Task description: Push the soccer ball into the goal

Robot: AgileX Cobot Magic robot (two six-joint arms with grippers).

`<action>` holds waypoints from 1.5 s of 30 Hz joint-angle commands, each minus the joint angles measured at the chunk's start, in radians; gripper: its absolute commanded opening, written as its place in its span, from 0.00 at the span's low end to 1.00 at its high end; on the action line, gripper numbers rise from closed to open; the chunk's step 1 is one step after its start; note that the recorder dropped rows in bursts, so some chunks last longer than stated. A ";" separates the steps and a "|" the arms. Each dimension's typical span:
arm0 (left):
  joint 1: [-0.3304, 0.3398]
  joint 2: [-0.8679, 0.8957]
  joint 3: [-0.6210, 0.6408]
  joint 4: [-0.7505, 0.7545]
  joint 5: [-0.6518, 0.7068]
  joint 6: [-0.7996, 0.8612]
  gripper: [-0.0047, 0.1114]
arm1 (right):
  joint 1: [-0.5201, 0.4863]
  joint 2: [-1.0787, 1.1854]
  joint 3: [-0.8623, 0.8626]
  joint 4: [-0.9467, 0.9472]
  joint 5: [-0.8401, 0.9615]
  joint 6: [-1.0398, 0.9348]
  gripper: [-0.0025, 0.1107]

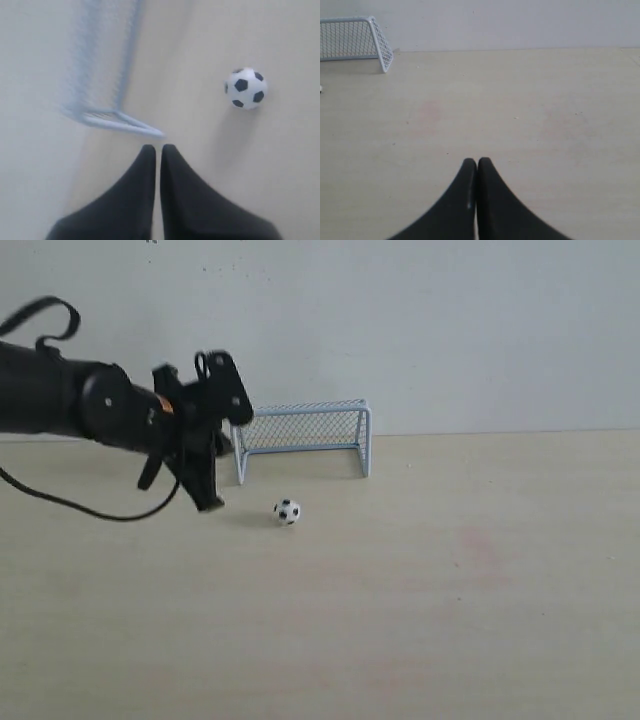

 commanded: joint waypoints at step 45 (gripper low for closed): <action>0.122 -1.888 0.666 0.436 0.450 -1.006 0.08 | 0.002 -0.005 -0.001 0.000 -0.006 0.000 0.02</action>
